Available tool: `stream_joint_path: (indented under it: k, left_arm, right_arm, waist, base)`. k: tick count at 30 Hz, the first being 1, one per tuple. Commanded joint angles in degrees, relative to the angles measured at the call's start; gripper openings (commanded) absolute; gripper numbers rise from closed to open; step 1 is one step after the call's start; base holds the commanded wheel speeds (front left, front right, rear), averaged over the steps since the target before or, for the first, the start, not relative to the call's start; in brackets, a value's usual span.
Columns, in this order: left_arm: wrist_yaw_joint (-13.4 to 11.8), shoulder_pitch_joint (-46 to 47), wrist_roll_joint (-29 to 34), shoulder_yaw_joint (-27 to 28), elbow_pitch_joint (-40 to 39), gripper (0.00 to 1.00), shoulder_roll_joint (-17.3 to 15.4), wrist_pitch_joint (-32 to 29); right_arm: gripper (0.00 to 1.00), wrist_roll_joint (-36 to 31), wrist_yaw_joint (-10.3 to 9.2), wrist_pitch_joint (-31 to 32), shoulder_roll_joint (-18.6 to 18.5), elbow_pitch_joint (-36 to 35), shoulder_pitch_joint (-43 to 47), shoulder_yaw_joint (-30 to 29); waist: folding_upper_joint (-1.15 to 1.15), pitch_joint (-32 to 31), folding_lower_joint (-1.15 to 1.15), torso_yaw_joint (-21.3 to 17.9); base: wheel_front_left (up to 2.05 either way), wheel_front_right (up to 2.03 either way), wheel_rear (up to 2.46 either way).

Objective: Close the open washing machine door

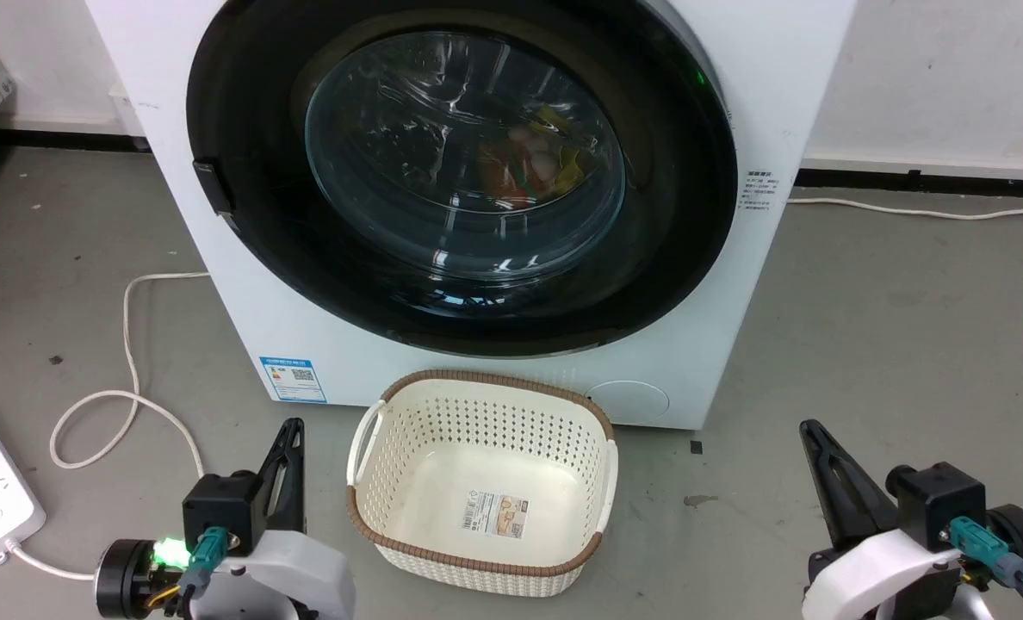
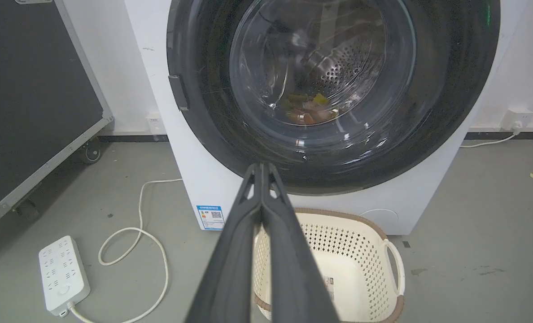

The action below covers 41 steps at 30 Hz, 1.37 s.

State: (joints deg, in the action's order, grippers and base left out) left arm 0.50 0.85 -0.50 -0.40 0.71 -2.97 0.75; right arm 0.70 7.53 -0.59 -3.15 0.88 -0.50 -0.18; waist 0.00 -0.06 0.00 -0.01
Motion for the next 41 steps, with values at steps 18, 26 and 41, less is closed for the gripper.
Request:
stream_joint_path:
  k: [18,26,41]
  left_arm:
    - [-0.5,-0.85,0.5,0.4,-0.71,0.0,0.09,-0.75]
    - [-0.5,-0.85,0.5,0.4,-0.71,0.0,0.09,-0.75]
    - [-0.5,-0.85,0.5,0.4,-0.71,0.0,0.09,-0.75]
  right_arm:
    - [0.0,-0.7,-0.04,0.59,0.27,-0.88,0.5,0.18]
    - [0.0,-0.7,-0.04,0.59,0.27,-0.88,0.5,0.18]
    - [0.0,-0.7,-0.04,0.59,0.27,-0.88,0.5,0.18]
  waist:
    - [0.0,0.06,0.0,0.01]
    - [0.0,0.06,0.0,0.01]
    - [0.0,0.06,0.0,0.01]
  base:
    - [0.0,0.0,0.0]
    - [0.0,0.0,0.0]
    - [0.0,0.0,0.0]
